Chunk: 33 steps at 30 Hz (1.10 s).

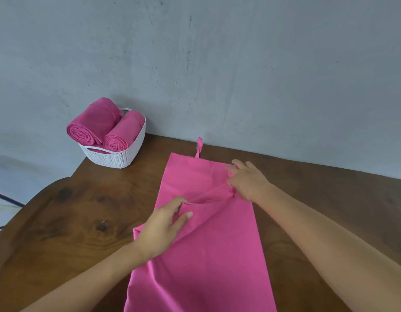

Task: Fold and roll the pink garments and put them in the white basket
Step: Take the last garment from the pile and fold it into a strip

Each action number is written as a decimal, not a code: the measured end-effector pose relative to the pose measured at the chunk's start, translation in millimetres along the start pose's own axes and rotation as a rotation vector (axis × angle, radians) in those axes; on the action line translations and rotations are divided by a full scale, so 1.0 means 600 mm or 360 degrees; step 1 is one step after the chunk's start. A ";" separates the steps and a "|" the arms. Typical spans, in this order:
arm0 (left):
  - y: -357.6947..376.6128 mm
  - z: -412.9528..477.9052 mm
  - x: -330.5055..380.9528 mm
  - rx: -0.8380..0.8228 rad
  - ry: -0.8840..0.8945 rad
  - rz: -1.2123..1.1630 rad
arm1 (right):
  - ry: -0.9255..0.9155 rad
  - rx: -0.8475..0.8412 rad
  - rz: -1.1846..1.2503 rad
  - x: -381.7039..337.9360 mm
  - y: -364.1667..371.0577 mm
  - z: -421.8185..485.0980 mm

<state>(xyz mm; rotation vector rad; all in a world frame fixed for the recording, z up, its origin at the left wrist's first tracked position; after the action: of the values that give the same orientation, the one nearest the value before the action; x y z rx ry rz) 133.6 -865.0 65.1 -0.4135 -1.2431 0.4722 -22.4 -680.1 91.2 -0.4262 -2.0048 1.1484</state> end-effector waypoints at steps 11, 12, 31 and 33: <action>-0.077 0.169 -0.112 0.0149 -0.0287 -0.0119 | 0.0028 0.0279 0.0210 0.059 0.021 0.009; -0.082 0.186 -0.127 0.0141 -0.0320 -0.0087 | -0.0019 0.0339 0.0277 0.057 0.018 0.008; -0.013 0.335 -0.237 -0.0180 -0.0398 0.0514 | -0.0212 0.0395 0.0179 0.068 0.044 -0.012; -0.015 0.340 -0.227 -0.0244 -0.0406 0.0475 | -0.0116 0.0327 0.0165 0.074 0.054 -0.010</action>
<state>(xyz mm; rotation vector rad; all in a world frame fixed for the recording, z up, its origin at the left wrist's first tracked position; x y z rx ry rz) -95.2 -938.7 17.0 -0.6908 -1.4770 0.7023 -49.5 -632.0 86.0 -0.3914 -1.9201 1.4373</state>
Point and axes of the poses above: each hand's wrist, its own z-axis towards the middle knuckle, its own y-axis out of the palm, x = y × z, the point moved 7 cm from there along z, towards the middle knuckle, and after that the axes turned 2 degrees about x, right-handed, at the moved point
